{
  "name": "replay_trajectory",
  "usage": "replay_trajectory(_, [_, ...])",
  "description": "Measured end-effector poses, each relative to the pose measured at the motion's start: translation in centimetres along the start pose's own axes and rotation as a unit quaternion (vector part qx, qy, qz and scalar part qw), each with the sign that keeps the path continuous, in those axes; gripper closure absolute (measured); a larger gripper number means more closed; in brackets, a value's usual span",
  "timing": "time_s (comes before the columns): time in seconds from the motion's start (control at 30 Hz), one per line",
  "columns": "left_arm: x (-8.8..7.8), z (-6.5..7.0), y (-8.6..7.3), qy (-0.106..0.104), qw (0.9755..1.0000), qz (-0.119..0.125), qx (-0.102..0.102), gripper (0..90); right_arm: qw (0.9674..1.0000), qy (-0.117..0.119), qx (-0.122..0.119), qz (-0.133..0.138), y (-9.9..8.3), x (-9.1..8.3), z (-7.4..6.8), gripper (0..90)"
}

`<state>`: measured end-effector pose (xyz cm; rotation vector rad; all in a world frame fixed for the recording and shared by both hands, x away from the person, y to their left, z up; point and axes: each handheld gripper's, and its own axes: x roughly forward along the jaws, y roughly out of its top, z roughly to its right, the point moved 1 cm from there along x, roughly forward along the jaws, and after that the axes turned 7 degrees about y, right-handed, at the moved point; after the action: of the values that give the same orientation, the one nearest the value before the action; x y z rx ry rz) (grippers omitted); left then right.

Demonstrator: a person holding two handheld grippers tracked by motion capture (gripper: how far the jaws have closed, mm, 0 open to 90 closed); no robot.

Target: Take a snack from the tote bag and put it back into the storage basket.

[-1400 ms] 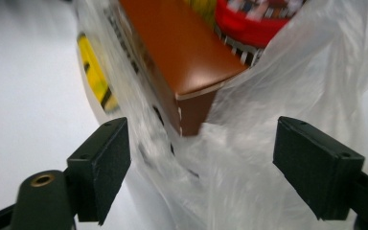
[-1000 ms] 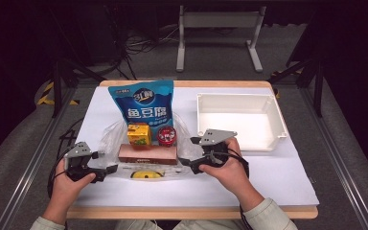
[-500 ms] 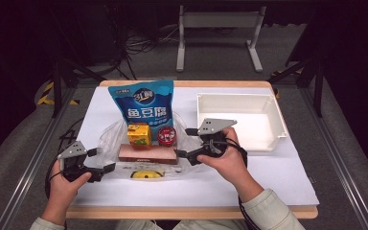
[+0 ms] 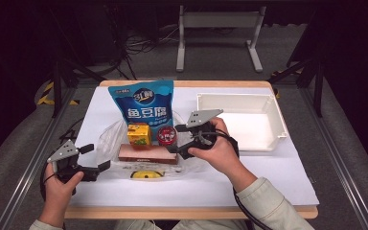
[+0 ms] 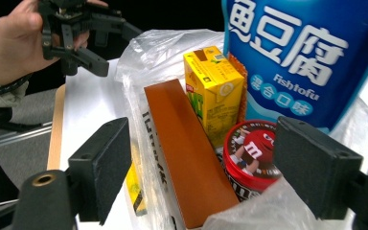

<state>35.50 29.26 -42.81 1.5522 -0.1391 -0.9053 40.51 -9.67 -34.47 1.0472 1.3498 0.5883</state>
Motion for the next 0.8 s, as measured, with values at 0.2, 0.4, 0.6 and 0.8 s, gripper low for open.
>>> replay_trajectory(0.2, [-0.1, -0.2, -0.1, 0.017, 0.9998, -0.006, 0.0, 1.6, 0.9997, 0.01, -0.011, -0.019, 0.9, 1.0, 0.1, 23.9])
replay_trajectory(0.4, [-0.4, -0.2, 0.0, 0.012, 0.9999, 0.008, 0.003, 1.3, 0.9983, 0.019, -0.024, -0.049, 1.7, 1.9, 0.6, 27.5])
replay_trajectory(0.6, [-0.7, -0.3, 0.1, 0.012, 0.9997, 0.019, 0.005, 1.2, 0.9951, 0.032, -0.037, -0.086, 2.1, 3.3, 1.0, 31.8])
replay_trajectory(0.8, [-1.0, -0.3, 0.1, 0.012, 0.9995, 0.028, 0.009, 1.1, 0.9919, 0.039, -0.045, -0.112, 2.3, 4.6, 1.2, 32.6])
